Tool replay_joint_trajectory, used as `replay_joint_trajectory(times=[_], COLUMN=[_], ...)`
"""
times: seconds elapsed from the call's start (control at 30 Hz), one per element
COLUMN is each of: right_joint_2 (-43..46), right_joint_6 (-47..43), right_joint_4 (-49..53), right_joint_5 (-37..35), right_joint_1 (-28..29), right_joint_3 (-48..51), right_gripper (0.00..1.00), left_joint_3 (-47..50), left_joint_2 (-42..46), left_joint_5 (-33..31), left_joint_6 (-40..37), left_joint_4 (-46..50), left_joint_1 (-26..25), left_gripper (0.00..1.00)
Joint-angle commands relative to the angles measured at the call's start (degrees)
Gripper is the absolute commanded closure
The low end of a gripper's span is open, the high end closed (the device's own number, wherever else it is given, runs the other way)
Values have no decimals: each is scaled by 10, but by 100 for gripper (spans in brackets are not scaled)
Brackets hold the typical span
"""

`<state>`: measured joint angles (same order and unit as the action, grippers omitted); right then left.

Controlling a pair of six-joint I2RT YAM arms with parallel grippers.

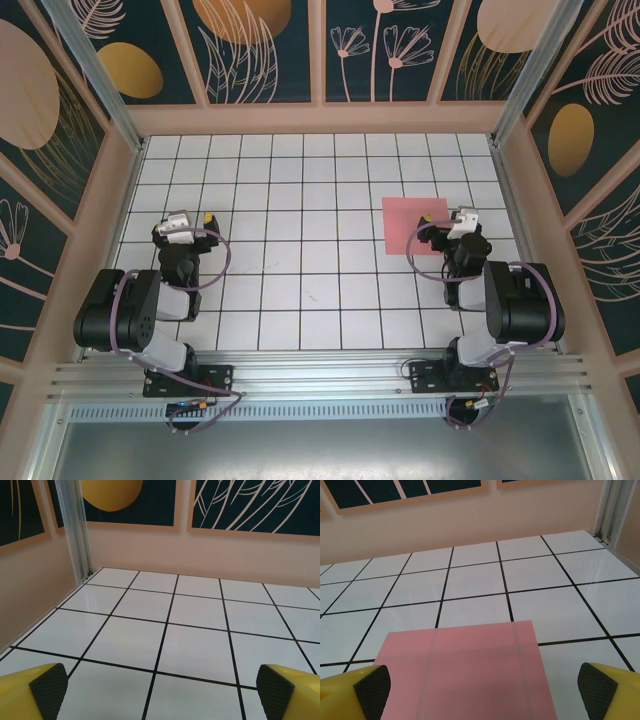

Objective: Fold a paper plane with a square sheet of paper (pick it up from the middle)
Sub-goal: Move the square sheet of paper to the center of the table.

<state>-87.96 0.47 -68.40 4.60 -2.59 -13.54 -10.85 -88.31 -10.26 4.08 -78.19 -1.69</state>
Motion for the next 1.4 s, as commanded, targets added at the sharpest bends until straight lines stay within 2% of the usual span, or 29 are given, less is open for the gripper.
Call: replay_joint_trajectory(times=[0.0,0.57,0.7,0.77,0.8,0.87,0.9,0.93,1.0,1.03,1.1,1.17,1.27,1.37], right_joint_2=[-2,-3,19,69,91,95,91,87,73,66,58,43,7,-39], right_joint_6=[-2,3,-11,-9,12,66,85,97,141,155,197,223,232,228], right_joint_4=[-29,-25,-4,99,214,409,494,552,643,659,652,649,681,710], right_joint_5=[12,-1,-10,-18,-31,-107,-111,-81,34,96,212,250,227,203], right_joint_1=[-4,-4,11,17,14,13,10,7,1,1,12,34,77,107], right_joint_3=[2,-1,-5,-36,-81,-173,-217,-250,-308,-323,-329,-333,-355,-382], right_gripper=[1,1,1,1,1,1,1,1,1,1,2,4,4,11], left_joint_3=[-9,-10,10,24,29,14,-6,-23,-56,-64,-70,-68,-41,-63], left_joint_2=[0,1,15,46,65,129,161,184,226,240,269,297,304,259], left_joint_5=[10,11,5,-24,-31,-40,-46,-54,-61,-55,-53,-45,59,176], left_joint_6=[-3,-3,-1,10,12,28,45,67,125,151,254,347,394,443], left_joint_4=[-6,-5,-33,-34,-17,81,148,202,292,310,351,393,330,322], left_joint_1=[4,4,4,4,4,4,4,4,4,5,4,4,4,4], left_gripper=[2,2,1,1,2,2,1,1,2,1,2,2,2,1])
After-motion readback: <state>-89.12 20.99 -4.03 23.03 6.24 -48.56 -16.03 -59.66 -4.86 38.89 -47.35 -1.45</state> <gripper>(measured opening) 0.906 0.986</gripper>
